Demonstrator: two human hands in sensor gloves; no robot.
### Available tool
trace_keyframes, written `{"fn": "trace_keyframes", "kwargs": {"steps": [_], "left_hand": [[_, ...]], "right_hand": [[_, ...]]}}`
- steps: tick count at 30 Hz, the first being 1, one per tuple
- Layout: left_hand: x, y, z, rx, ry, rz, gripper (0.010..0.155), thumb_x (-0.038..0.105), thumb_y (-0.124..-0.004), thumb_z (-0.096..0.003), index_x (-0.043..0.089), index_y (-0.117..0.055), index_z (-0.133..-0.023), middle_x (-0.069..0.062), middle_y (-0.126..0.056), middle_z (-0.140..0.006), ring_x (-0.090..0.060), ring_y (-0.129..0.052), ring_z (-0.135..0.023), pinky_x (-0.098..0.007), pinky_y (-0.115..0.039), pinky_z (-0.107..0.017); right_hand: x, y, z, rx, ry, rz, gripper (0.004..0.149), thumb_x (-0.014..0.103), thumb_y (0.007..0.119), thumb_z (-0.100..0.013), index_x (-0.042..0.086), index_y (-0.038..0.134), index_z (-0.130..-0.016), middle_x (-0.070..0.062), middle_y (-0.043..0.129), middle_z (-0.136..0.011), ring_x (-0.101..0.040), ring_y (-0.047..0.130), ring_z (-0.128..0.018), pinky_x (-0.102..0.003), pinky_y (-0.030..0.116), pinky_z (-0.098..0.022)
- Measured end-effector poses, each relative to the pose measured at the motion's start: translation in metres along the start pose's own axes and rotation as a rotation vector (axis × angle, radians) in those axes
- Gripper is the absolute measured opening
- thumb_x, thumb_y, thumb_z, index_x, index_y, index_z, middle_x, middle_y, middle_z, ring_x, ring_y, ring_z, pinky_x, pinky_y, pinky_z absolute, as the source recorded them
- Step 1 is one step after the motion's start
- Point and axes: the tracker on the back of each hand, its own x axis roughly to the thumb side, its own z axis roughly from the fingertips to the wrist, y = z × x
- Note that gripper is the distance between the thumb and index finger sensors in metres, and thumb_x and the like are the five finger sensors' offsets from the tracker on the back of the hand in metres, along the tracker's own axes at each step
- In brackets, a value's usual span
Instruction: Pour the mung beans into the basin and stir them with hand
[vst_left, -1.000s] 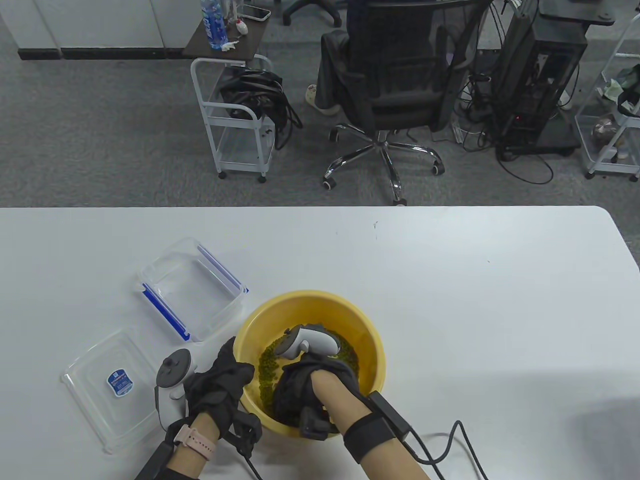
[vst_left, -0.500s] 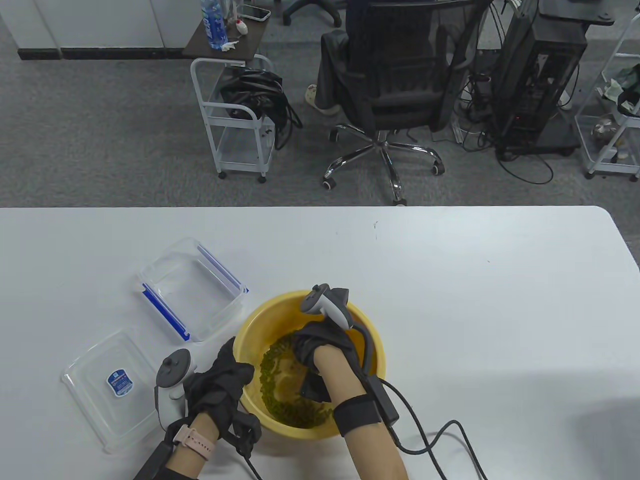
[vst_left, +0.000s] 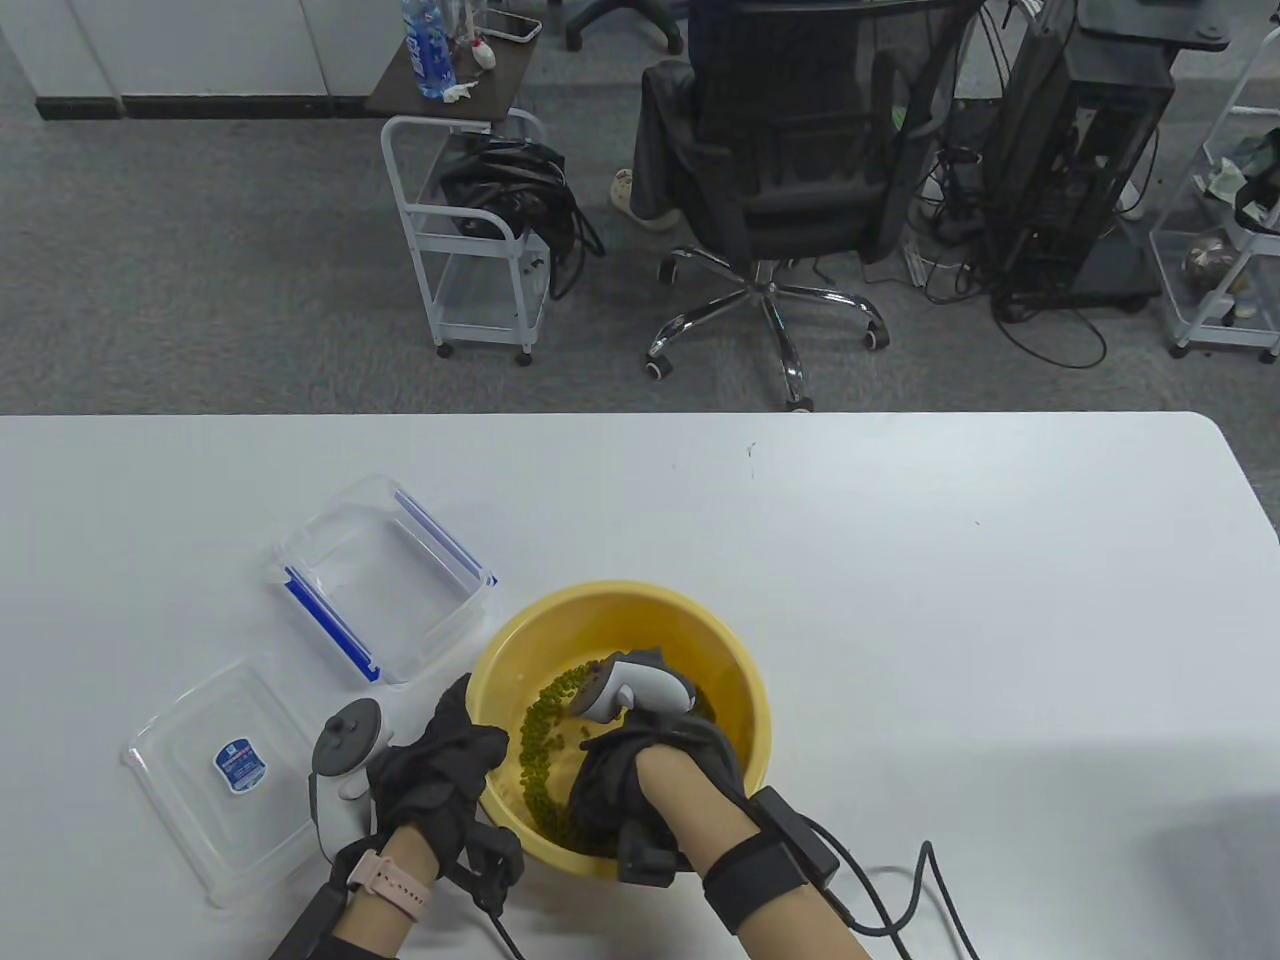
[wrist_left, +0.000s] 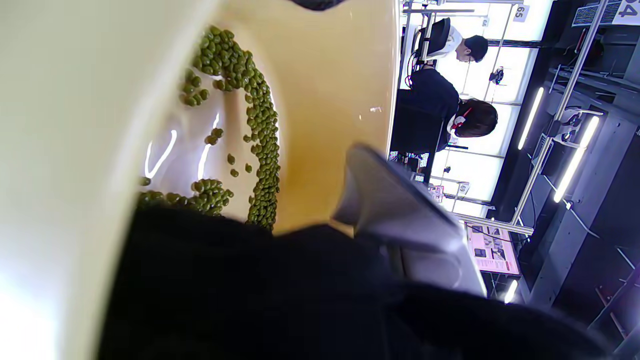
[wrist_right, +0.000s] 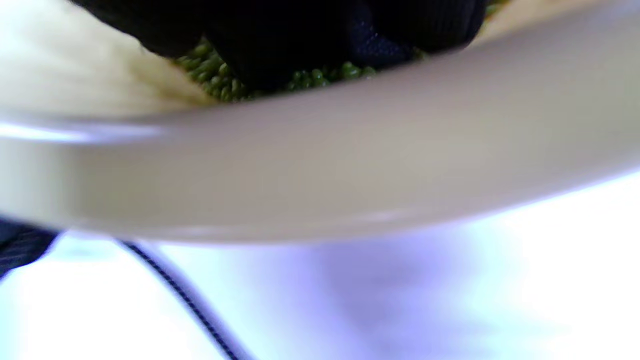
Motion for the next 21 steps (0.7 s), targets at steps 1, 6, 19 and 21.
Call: {"fn": "trace_keyframes", "kwargs": {"steps": [1, 6, 19, 21], "left_hand": [[0.000, 0.000, 0.000, -0.001, 0.000, 0.000, 0.072, 0.004, -0.064, -0.0474, 0.007, -0.025, -0.107, -0.027, -0.028, -0.107, -0.053, -0.035, -0.097, -0.063, -0.044, -0.067], [0.000, 0.000, 0.000, -0.004, 0.001, -0.001, 0.071, 0.004, -0.064, -0.0475, 0.007, -0.025, -0.107, -0.027, -0.027, -0.107, -0.053, -0.034, -0.097, -0.063, -0.044, -0.067], [0.000, 0.000, 0.000, 0.000, -0.001, 0.006, 0.071, 0.004, -0.065, -0.0472, 0.006, -0.026, -0.107, -0.027, -0.028, -0.107, -0.053, -0.035, -0.097, -0.063, -0.044, -0.067], [0.000, 0.000, 0.001, 0.003, -0.001, 0.006, 0.071, 0.004, -0.065, -0.0472, 0.006, -0.026, -0.107, -0.027, -0.028, -0.107, -0.053, -0.035, -0.097, -0.063, -0.044, -0.067]], "right_hand": [[0.005, -0.001, -0.001, 0.015, -0.031, -0.024, 0.051, 0.043, 0.064, -0.038, 0.023, 0.057, -0.084, -0.006, 0.040, -0.090, -0.032, 0.052, -0.079, -0.048, 0.051, -0.062], [0.028, -0.023, -0.008, -0.027, -0.068, -0.266, 0.053, 0.045, 0.061, -0.042, 0.034, 0.039, -0.089, 0.011, 0.016, -0.096, -0.021, 0.032, -0.087, -0.041, 0.035, -0.072], [-0.026, -0.062, 0.017, -0.506, 0.212, -0.104, 0.052, 0.044, 0.063, -0.039, 0.029, 0.048, -0.086, -0.003, 0.034, -0.094, -0.031, 0.041, -0.085, -0.046, 0.045, -0.066], [-0.035, -0.057, 0.020, -0.396, 0.219, -0.130, 0.052, 0.043, 0.063, -0.040, 0.025, 0.048, -0.086, -0.006, 0.034, -0.093, -0.033, 0.040, -0.085, -0.048, 0.044, -0.065]]}}
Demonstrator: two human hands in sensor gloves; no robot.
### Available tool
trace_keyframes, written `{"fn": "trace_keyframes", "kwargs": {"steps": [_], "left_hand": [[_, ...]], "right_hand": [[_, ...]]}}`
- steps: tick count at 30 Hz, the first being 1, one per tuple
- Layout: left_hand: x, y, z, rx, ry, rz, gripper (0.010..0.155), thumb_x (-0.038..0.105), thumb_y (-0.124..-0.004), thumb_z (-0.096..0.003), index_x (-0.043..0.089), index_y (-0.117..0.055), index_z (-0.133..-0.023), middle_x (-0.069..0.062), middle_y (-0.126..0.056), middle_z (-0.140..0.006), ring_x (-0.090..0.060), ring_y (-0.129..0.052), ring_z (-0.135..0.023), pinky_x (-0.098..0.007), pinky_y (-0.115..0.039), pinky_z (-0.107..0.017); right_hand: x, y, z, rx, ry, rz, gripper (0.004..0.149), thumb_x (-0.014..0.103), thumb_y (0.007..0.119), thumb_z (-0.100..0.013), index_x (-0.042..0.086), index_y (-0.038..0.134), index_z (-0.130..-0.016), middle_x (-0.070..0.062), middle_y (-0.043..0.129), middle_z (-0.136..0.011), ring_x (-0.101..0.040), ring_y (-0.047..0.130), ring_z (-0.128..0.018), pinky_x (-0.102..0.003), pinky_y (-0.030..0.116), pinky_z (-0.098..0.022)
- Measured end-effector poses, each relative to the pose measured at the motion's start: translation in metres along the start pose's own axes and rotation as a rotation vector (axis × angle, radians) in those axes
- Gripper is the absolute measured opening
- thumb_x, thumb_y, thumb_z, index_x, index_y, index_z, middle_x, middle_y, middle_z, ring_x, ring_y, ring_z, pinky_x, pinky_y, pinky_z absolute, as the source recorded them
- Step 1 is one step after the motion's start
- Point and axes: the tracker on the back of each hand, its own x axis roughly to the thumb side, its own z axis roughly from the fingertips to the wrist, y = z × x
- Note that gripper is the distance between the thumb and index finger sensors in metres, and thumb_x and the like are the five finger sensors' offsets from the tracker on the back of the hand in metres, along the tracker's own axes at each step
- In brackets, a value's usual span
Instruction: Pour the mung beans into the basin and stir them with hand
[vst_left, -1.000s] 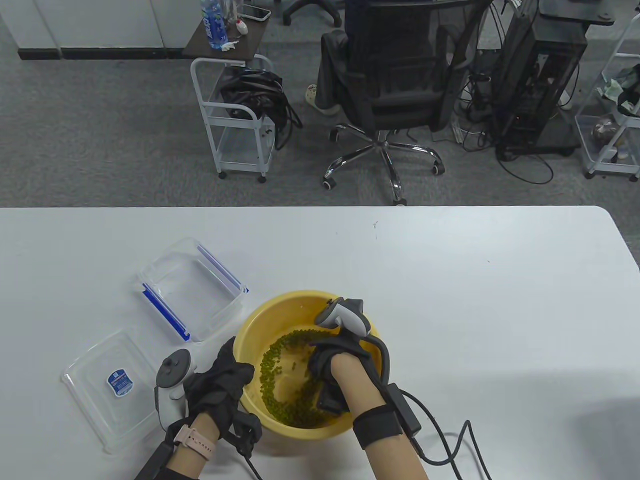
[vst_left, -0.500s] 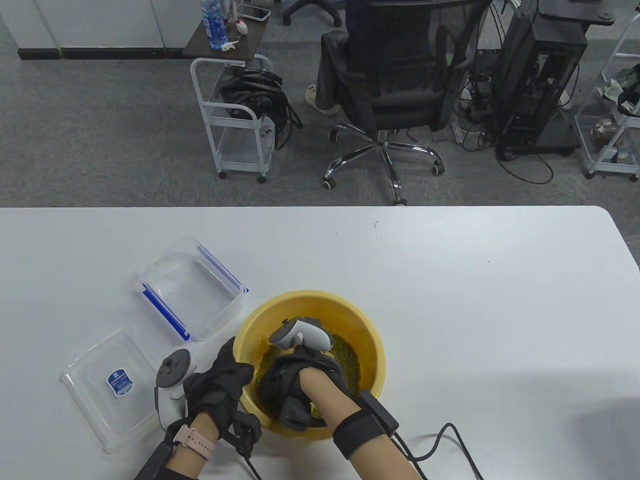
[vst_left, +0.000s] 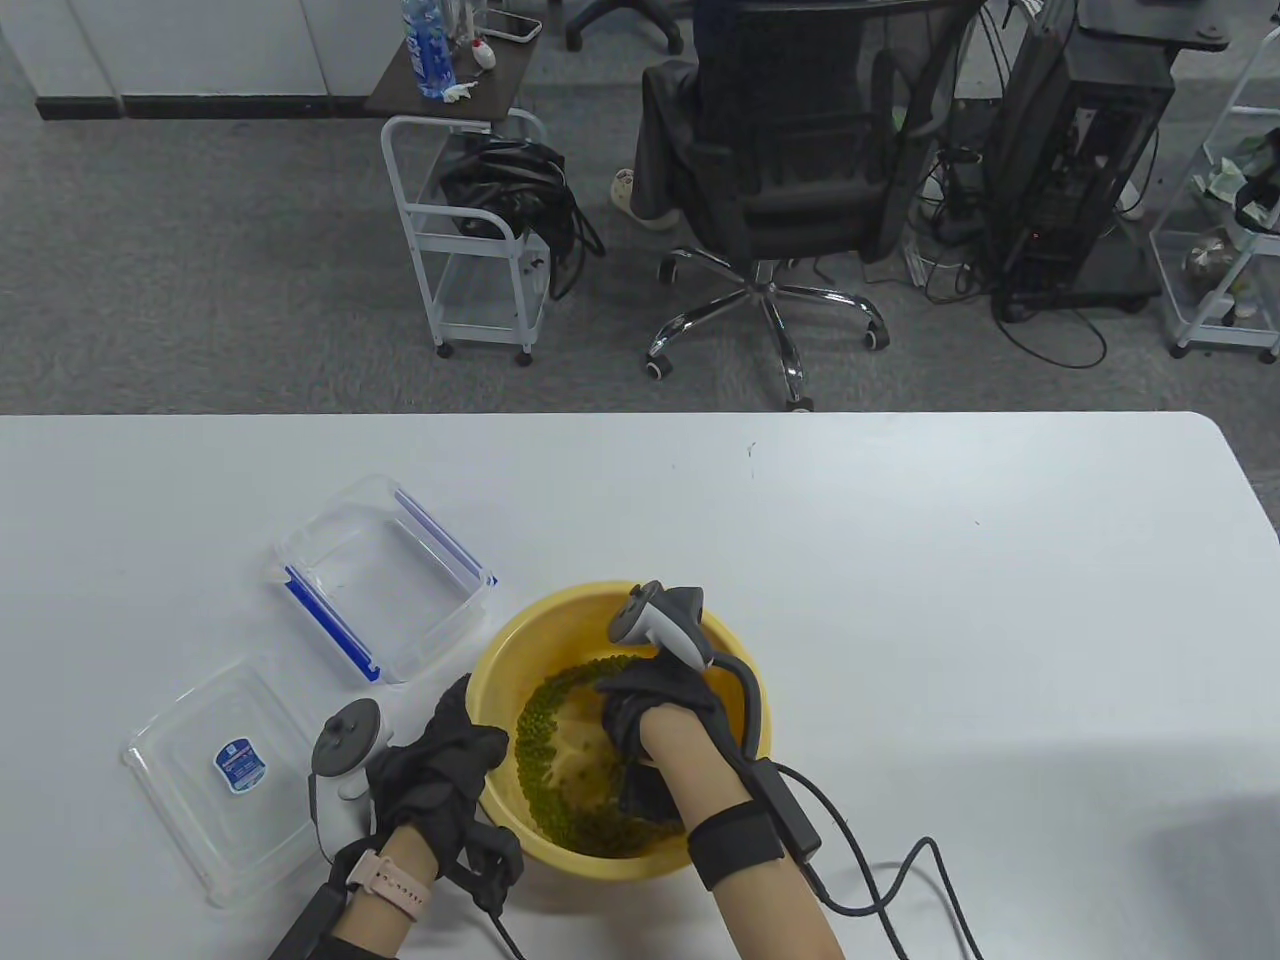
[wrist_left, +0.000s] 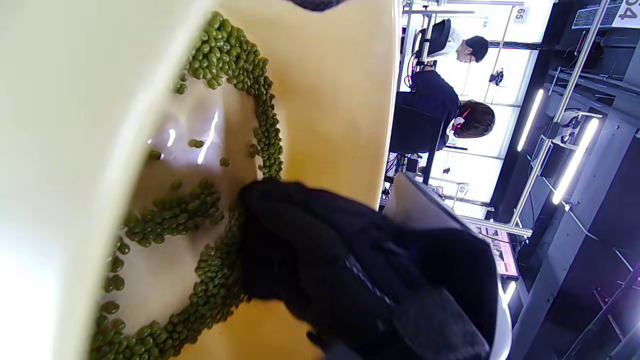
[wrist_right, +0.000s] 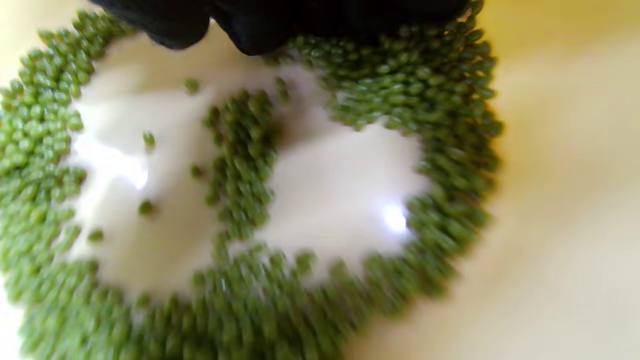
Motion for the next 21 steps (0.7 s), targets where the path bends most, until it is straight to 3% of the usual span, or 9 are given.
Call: {"fn": "trace_keyframes", "kwargs": {"steps": [8, 11, 15, 18, 19, 21], "left_hand": [[0.000, 0.000, 0.000, -0.002, 0.002, 0.004, 0.072, 0.004, -0.065, -0.0471, 0.007, -0.026, -0.107, -0.027, -0.028, -0.107, -0.053, -0.035, -0.097, -0.063, -0.044, -0.067], [0.000, 0.000, 0.000, -0.002, 0.002, 0.004, 0.071, 0.004, -0.065, -0.0471, 0.007, -0.026, -0.107, -0.027, -0.028, -0.107, -0.053, -0.035, -0.097, -0.063, -0.044, -0.067], [0.000, 0.000, 0.000, -0.003, 0.001, 0.003, 0.071, 0.004, -0.065, -0.0472, 0.007, -0.026, -0.107, -0.027, -0.028, -0.107, -0.053, -0.035, -0.097, -0.063, -0.044, -0.067], [0.000, 0.000, 0.000, -0.007, 0.002, 0.002, 0.071, 0.004, -0.065, -0.0472, 0.007, -0.026, -0.107, -0.027, -0.028, -0.107, -0.053, -0.035, -0.097, -0.063, -0.044, -0.067], [0.000, 0.000, 0.000, -0.009, 0.002, 0.001, 0.071, 0.004, -0.065, -0.0472, 0.007, -0.026, -0.107, -0.027, -0.028, -0.107, -0.053, -0.035, -0.097, -0.063, -0.044, -0.067], [0.000, 0.000, 0.000, -0.009, 0.000, 0.002, 0.071, 0.004, -0.065, -0.0472, 0.007, -0.026, -0.107, -0.027, -0.028, -0.107, -0.053, -0.035, -0.097, -0.063, -0.044, -0.067]], "right_hand": [[-0.007, 0.031, 0.016, 0.246, -0.104, 0.106, 0.051, 0.042, 0.065, -0.039, 0.019, 0.057, -0.084, -0.012, 0.041, -0.089, -0.037, 0.046, -0.081, -0.051, 0.049, -0.062], [0.008, 0.051, 0.021, 0.355, -0.151, 0.158, 0.051, 0.044, 0.065, -0.037, 0.022, 0.060, -0.083, -0.009, 0.047, -0.088, -0.035, 0.052, -0.080, -0.050, 0.053, -0.061], [0.036, 0.062, 0.022, 0.450, -0.279, 0.064, 0.052, 0.044, 0.063, -0.040, 0.026, 0.051, -0.087, -0.006, 0.036, -0.092, -0.032, 0.043, -0.083, -0.047, 0.045, -0.065], [0.054, 0.052, 0.018, 0.415, -0.263, -0.084, 0.053, 0.045, 0.062, -0.041, 0.033, 0.041, -0.089, 0.006, 0.021, -0.096, -0.024, 0.033, -0.087, -0.042, 0.037, -0.071], [0.058, 0.045, 0.014, 0.366, -0.250, -0.116, 0.053, 0.045, 0.061, -0.041, 0.036, 0.040, -0.089, 0.012, 0.017, -0.097, -0.020, 0.026, -0.089, -0.039, 0.032, -0.073], [0.061, 0.030, 0.008, 0.222, -0.229, -0.136, 0.053, 0.046, 0.061, -0.040, 0.038, 0.040, -0.088, 0.014, 0.018, -0.097, -0.017, 0.028, -0.090, -0.038, 0.029, -0.074]]}}
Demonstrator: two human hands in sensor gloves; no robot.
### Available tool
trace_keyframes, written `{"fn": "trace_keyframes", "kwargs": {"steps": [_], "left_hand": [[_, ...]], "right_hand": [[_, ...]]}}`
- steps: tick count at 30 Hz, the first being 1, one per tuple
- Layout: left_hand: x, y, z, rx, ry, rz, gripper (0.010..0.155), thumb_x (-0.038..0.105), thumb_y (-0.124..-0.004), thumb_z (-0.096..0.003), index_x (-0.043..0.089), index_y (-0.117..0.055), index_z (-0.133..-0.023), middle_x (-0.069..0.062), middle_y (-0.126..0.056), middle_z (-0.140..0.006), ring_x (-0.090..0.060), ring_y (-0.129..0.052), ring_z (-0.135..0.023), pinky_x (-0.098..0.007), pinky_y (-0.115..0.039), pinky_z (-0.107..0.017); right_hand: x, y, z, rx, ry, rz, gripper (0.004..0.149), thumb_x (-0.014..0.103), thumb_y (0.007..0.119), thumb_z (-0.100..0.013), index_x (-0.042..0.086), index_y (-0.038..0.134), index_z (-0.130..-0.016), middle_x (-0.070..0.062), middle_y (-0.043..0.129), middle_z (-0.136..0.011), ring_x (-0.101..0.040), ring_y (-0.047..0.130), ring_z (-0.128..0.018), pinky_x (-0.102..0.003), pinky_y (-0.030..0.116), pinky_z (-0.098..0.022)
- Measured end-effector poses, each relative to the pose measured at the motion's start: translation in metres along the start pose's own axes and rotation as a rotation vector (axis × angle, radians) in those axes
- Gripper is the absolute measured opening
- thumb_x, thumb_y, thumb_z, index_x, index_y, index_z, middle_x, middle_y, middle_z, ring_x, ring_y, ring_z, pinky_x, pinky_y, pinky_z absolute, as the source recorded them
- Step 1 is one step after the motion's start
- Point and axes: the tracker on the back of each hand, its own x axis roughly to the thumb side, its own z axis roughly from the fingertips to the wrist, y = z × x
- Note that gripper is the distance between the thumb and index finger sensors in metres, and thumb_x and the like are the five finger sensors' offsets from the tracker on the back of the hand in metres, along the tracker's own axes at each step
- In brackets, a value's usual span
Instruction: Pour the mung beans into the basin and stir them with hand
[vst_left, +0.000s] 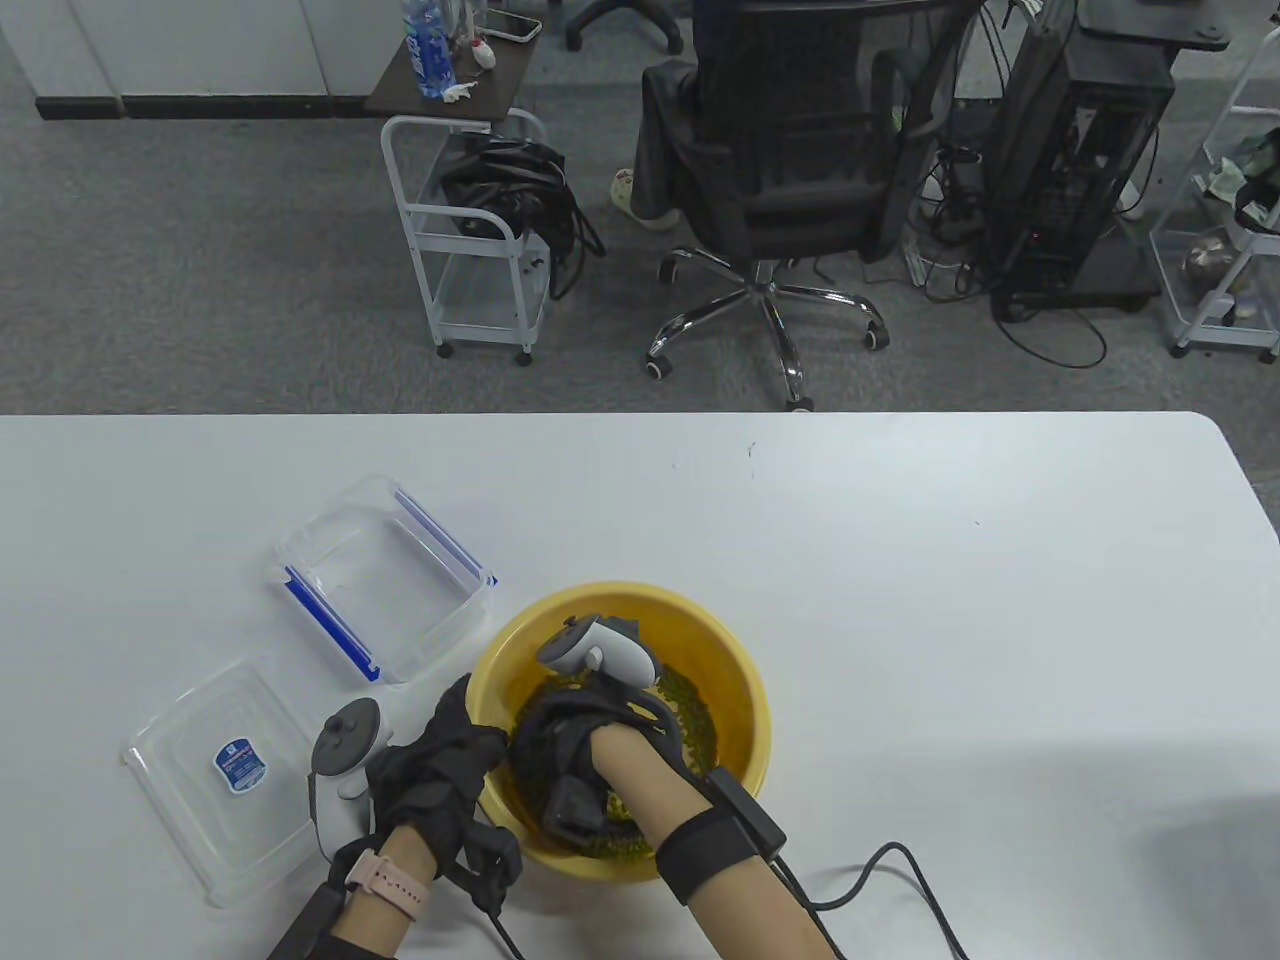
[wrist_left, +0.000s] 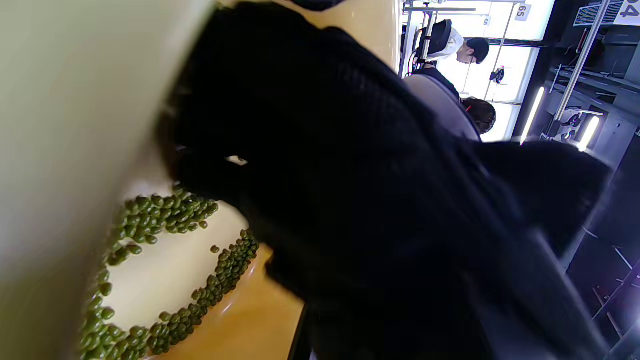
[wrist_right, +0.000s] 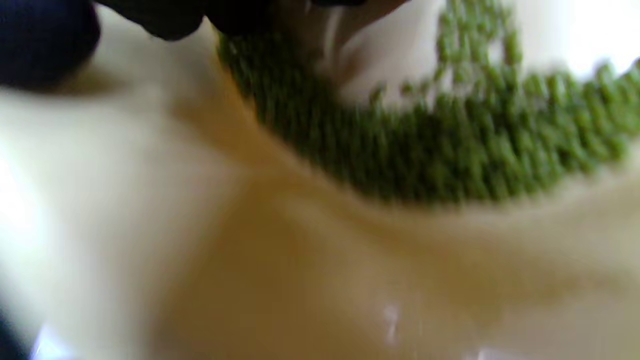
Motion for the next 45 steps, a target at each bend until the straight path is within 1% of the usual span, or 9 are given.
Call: {"fn": "trace_keyframes", "kwargs": {"steps": [4, 7, 14, 19, 25, 31, 37, 41, 45], "left_hand": [[0.000, 0.000, 0.000, 0.000, 0.000, 0.002, 0.071, 0.004, -0.065, -0.0472, 0.007, -0.026, -0.107, -0.027, -0.028, -0.107, -0.053, -0.035, -0.097, -0.063, -0.044, -0.067], [0.000, 0.000, 0.000, 0.001, -0.001, 0.001, 0.071, 0.004, -0.065, -0.0472, 0.007, -0.026, -0.107, -0.027, -0.028, -0.107, -0.053, -0.035, -0.097, -0.063, -0.044, -0.067], [0.000, 0.000, 0.000, 0.007, -0.002, 0.001, 0.072, 0.004, -0.065, -0.0470, 0.007, -0.026, -0.107, -0.027, -0.029, -0.107, -0.053, -0.035, -0.097, -0.063, -0.044, -0.067], [0.000, 0.000, 0.000, 0.008, -0.002, 0.001, 0.071, 0.004, -0.065, -0.0470, 0.007, -0.026, -0.107, -0.027, -0.029, -0.107, -0.053, -0.035, -0.097, -0.063, -0.044, -0.067], [0.000, 0.000, 0.000, 0.003, -0.001, 0.002, 0.071, 0.004, -0.065, -0.0471, 0.007, -0.026, -0.107, -0.027, -0.028, -0.107, -0.053, -0.035, -0.097, -0.063, -0.044, -0.067], [0.000, 0.000, 0.000, 0.001, -0.002, 0.001, 0.071, 0.004, -0.065, -0.0472, 0.007, -0.026, -0.107, -0.027, -0.028, -0.107, -0.053, -0.035, -0.097, -0.063, -0.044, -0.067], [0.000, 0.000, 0.000, -0.001, -0.002, 0.003, 0.071, 0.004, -0.065, -0.0472, 0.007, -0.026, -0.107, -0.027, -0.028, -0.107, -0.053, -0.035, -0.097, -0.063, -0.044, -0.067], [0.000, 0.000, 0.000, 0.002, -0.003, 0.004, 0.071, 0.004, -0.065, -0.0471, 0.007, -0.026, -0.107, -0.027, -0.028, -0.107, -0.053, -0.035, -0.097, -0.063, -0.044, -0.067], [0.000, 0.000, 0.000, 0.006, -0.002, 0.002, 0.071, 0.004, -0.065, -0.0470, 0.007, -0.026, -0.107, -0.027, -0.028, -0.107, -0.053, -0.035, -0.097, -0.063, -0.044, -0.067]], "right_hand": [[-0.015, -0.029, -0.001, -0.297, 0.118, 0.087, 0.053, 0.045, 0.062, -0.039, 0.037, 0.042, -0.087, 0.015, 0.021, -0.096, -0.021, 0.023, -0.090, -0.041, 0.032, -0.072], [-0.033, -0.040, 0.005, -0.387, 0.135, 0.188, 0.052, 0.045, 0.062, -0.039, 0.032, 0.047, -0.087, 0.006, 0.029, -0.095, -0.030, 0.035, -0.086, -0.045, 0.042, -0.066], [-0.062, -0.029, 0.021, -0.128, 0.241, 0.183, 0.052, 0.042, 0.063, -0.040, 0.018, 0.054, -0.085, -0.008, 0.035, -0.092, -0.036, 0.040, -0.084, -0.049, 0.045, -0.064], [-0.055, 0.005, 0.027, -0.002, 0.180, 0.318, 0.052, 0.041, 0.065, -0.038, 0.014, 0.060, -0.082, -0.013, 0.040, -0.088, -0.040, 0.044, -0.081, -0.053, 0.047, -0.061], [-0.031, 0.035, 0.018, 0.222, 0.026, 0.268, 0.051, 0.043, 0.064, -0.039, 0.018, 0.058, -0.083, -0.010, 0.041, -0.088, -0.037, 0.047, -0.079, -0.052, 0.048, -0.061], [-0.002, 0.022, 0.008, 0.013, -0.009, 0.126, 0.053, 0.045, 0.062, -0.040, 0.034, 0.042, -0.088, 0.014, 0.015, -0.097, -0.020, 0.021, -0.090, -0.039, 0.030, -0.073], [-0.016, -0.022, -0.001, -0.278, 0.112, 0.115, 0.053, 0.046, 0.062, -0.038, 0.038, 0.041, -0.087, 0.017, 0.019, -0.096, -0.018, 0.020, -0.091, -0.040, 0.030, -0.072], [-0.039, -0.041, 0.006, -0.304, 0.119, 0.118, 0.052, 0.043, 0.062, -0.039, 0.028, 0.048, -0.087, 0.005, 0.027, -0.096, -0.026, 0.032, -0.088, -0.042, 0.039, -0.068], [-0.060, -0.040, 0.016, -0.179, 0.201, 0.110, 0.052, 0.041, 0.063, -0.041, 0.020, 0.051, -0.087, -0.004, 0.030, -0.094, -0.032, 0.036, -0.086, -0.046, 0.041, -0.067]]}}
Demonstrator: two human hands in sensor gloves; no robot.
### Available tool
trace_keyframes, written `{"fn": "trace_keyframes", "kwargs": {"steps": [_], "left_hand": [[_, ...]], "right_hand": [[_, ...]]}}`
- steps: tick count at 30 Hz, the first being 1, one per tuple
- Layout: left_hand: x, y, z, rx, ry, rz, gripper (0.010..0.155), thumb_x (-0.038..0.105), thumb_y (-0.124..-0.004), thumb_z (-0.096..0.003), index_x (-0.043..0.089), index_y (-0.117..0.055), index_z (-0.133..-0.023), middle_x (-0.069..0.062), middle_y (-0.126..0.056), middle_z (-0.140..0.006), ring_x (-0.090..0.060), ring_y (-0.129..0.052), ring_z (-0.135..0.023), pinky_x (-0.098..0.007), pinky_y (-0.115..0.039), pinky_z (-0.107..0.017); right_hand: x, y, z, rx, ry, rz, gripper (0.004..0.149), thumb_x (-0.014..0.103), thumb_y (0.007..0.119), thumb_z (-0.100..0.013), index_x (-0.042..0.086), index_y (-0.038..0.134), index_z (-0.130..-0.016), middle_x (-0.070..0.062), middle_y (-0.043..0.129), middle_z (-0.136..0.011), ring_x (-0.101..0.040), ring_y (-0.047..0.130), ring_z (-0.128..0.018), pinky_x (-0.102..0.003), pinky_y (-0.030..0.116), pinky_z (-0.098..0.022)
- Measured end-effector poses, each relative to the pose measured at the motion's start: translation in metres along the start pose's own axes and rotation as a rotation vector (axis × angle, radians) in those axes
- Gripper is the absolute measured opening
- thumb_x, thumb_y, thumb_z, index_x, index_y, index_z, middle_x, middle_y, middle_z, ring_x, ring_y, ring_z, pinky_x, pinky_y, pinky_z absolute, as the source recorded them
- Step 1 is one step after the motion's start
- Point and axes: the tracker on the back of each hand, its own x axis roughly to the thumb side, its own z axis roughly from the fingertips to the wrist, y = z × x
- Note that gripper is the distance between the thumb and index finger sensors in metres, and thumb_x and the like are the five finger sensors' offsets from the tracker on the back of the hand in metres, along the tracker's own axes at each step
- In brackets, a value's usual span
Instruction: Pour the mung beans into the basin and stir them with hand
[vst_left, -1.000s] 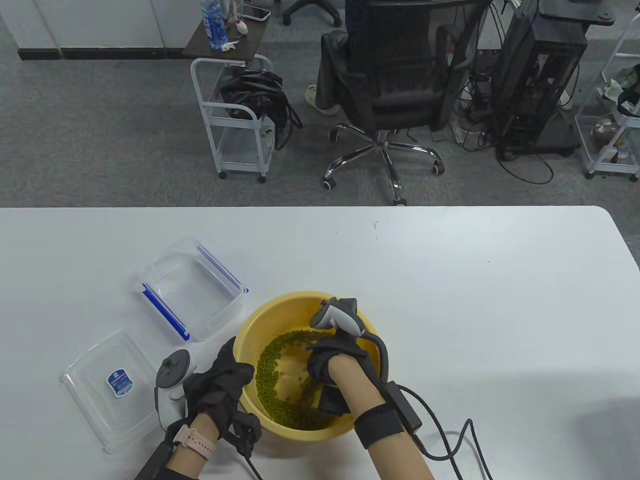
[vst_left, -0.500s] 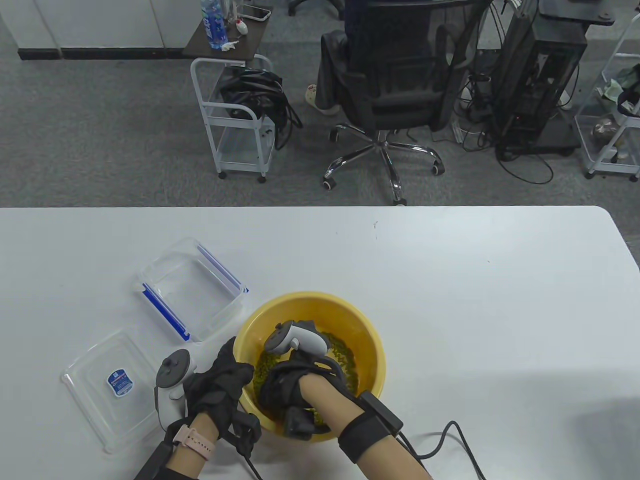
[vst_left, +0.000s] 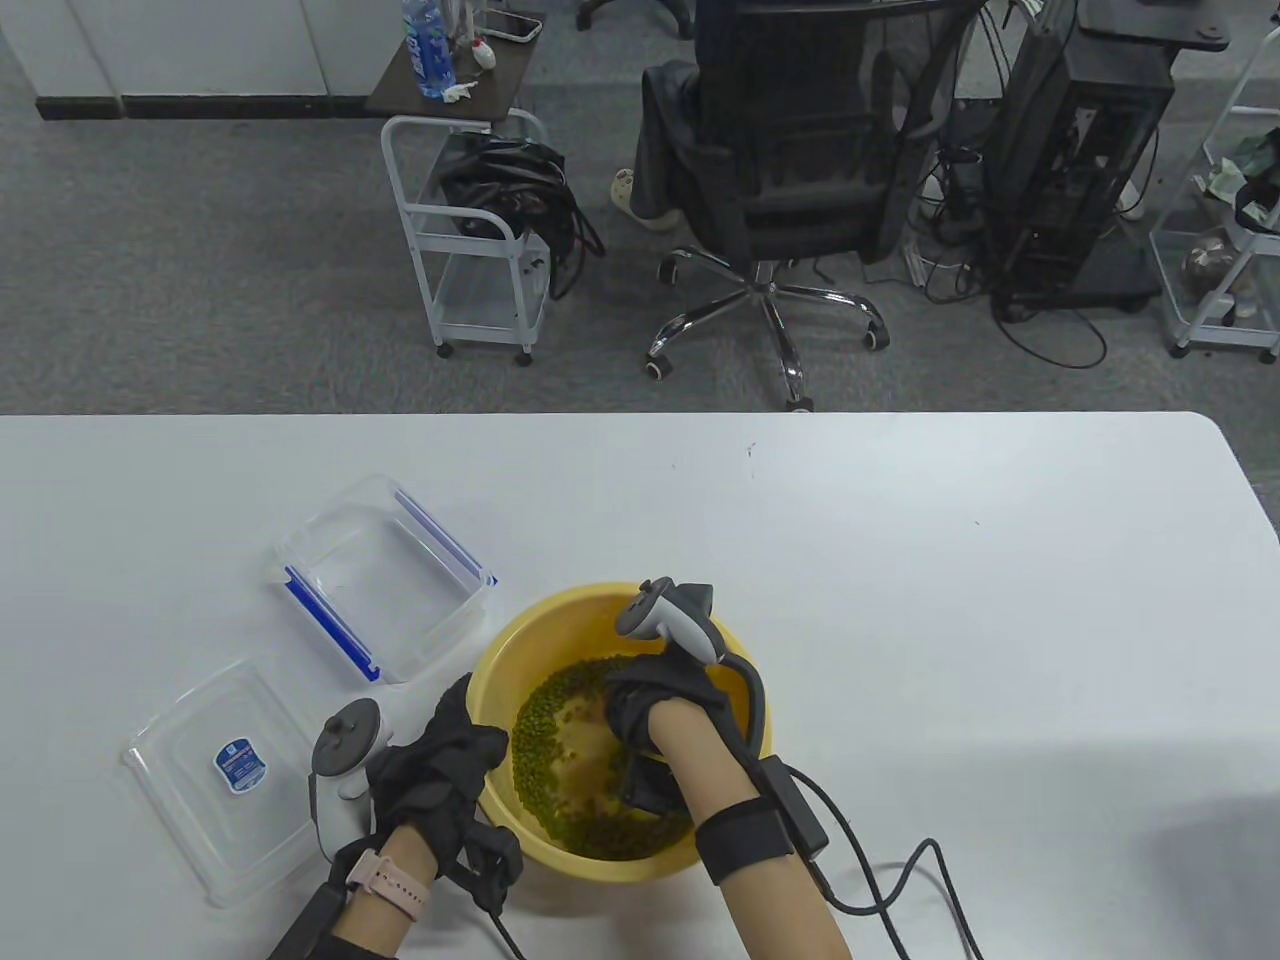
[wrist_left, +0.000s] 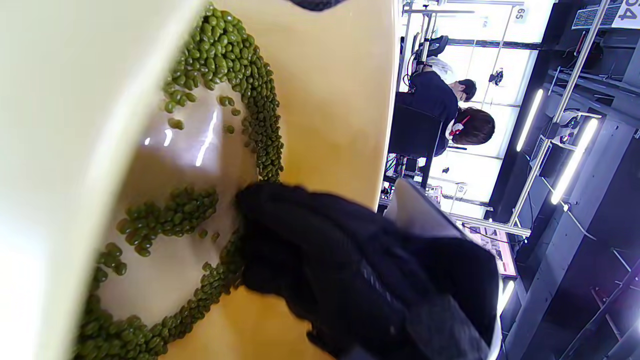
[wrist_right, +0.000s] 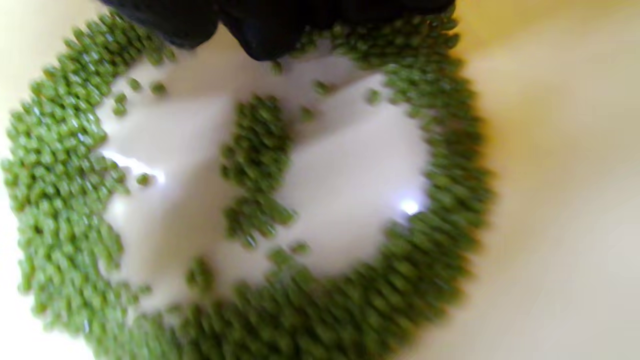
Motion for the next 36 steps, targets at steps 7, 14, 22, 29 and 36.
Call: {"fn": "trace_keyframes", "kwargs": {"steps": [7, 14, 22, 29, 36], "left_hand": [[0.000, 0.000, 0.000, 0.003, -0.001, 0.002, 0.071, 0.004, -0.065, -0.0470, 0.007, -0.027, -0.107, -0.027, -0.029, -0.107, -0.053, -0.035, -0.097, -0.063, -0.044, -0.067], [0.000, 0.000, 0.000, -0.002, 0.001, 0.001, 0.071, 0.004, -0.065, -0.0471, 0.007, -0.026, -0.107, -0.027, -0.028, -0.107, -0.053, -0.035, -0.097, -0.063, -0.044, -0.067], [0.000, 0.000, 0.000, -0.009, 0.002, 0.001, 0.071, 0.004, -0.065, -0.0472, 0.007, -0.026, -0.107, -0.027, -0.028, -0.107, -0.053, -0.034, -0.097, -0.063, -0.044, -0.067], [0.000, 0.000, 0.000, -0.007, 0.001, 0.004, 0.071, 0.004, -0.065, -0.0471, 0.007, -0.026, -0.107, -0.027, -0.028, -0.107, -0.053, -0.034, -0.097, -0.063, -0.044, -0.067], [0.000, 0.000, 0.000, 0.001, 0.000, 0.004, 0.072, 0.004, -0.065, -0.0470, 0.007, -0.026, -0.107, -0.027, -0.028, -0.107, -0.053, -0.035, -0.097, -0.063, -0.044, -0.067]], "right_hand": [[-0.003, 0.034, 0.016, 0.154, -0.050, 0.170, 0.051, 0.040, 0.065, -0.039, 0.016, 0.059, -0.084, -0.009, 0.038, -0.091, -0.035, 0.044, -0.083, -0.049, 0.048, -0.063], [0.041, 0.069, 0.016, 0.408, -0.248, 0.128, 0.052, 0.043, 0.064, -0.039, 0.021, 0.057, -0.085, -0.006, 0.039, -0.091, -0.032, 0.048, -0.082, -0.045, 0.051, -0.063], [0.065, 0.026, -0.006, 0.178, -0.188, -0.152, 0.053, 0.046, 0.061, -0.041, 0.037, 0.040, -0.088, 0.017, 0.016, -0.097, -0.015, 0.027, -0.090, -0.036, 0.029, -0.075], [0.019, -0.005, -0.011, -0.116, 0.005, 0.007, 0.054, 0.044, 0.062, -0.039, 0.030, 0.044, -0.088, 0.005, 0.026, -0.096, -0.029, 0.038, -0.085, -0.044, 0.044, -0.066], [-0.010, 0.015, 0.000, 0.108, 0.006, 0.035, 0.055, 0.041, 0.064, -0.040, 0.017, 0.049, -0.087, -0.007, 0.029, -0.093, -0.036, 0.043, -0.082, -0.047, 0.051, -0.062]]}}
